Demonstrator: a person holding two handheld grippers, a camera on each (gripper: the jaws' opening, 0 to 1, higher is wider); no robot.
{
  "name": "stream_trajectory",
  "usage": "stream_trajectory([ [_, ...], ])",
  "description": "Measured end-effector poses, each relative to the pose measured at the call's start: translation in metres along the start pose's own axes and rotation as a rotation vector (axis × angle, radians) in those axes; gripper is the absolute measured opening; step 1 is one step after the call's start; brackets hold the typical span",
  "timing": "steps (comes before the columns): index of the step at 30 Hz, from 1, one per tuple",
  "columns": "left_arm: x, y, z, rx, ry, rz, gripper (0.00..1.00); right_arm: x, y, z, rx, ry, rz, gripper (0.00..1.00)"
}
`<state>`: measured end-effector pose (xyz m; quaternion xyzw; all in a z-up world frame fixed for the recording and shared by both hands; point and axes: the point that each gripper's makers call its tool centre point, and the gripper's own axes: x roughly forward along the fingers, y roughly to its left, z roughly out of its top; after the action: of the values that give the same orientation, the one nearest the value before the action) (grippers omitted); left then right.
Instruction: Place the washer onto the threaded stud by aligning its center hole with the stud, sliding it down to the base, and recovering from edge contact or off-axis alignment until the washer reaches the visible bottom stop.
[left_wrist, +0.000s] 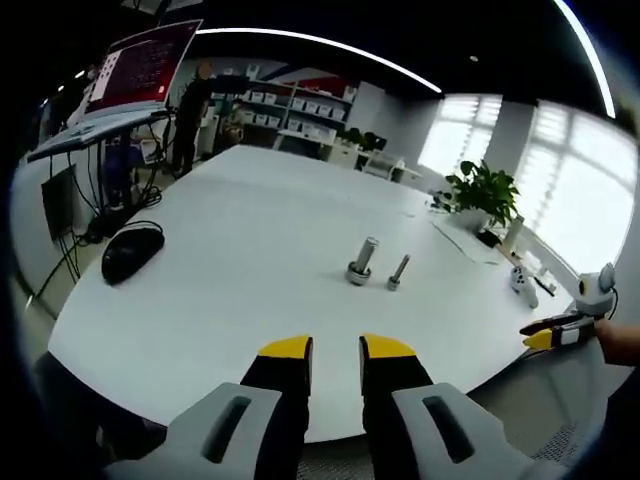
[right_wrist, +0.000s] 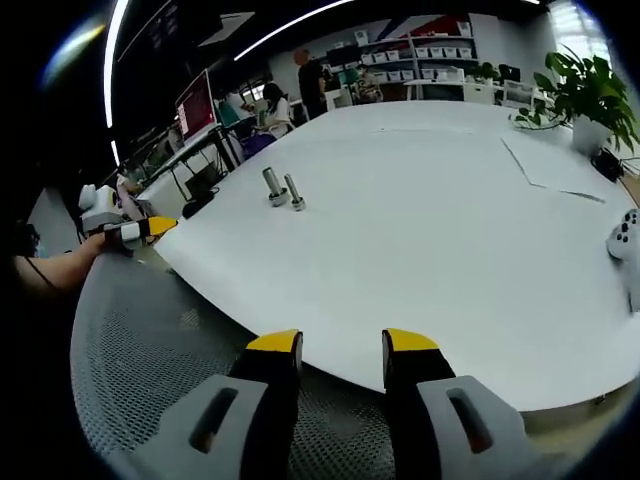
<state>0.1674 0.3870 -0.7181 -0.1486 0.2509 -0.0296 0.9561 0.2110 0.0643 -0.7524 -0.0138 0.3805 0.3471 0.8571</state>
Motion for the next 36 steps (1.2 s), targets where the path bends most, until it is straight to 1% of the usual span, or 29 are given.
stream_trajectory([
  [4,0.0004,0.0002,-0.0008,-0.024,0.005,-0.007,0.15,0.001,-0.0026,-0.0015,0.007,0.012,-0.012,0.34],
  [11,0.0018,0.0024,-0.0022,-0.004,0.01,0.002,0.15,0.0019,-0.0029,-0.0036,0.018,0.025,-0.013,0.33],
  [36,0.0019,0.004,-0.0039,0.0,0.014,0.006,0.15,0.0025,-0.0016,-0.0066,0.033,0.04,-0.002,0.34],
])
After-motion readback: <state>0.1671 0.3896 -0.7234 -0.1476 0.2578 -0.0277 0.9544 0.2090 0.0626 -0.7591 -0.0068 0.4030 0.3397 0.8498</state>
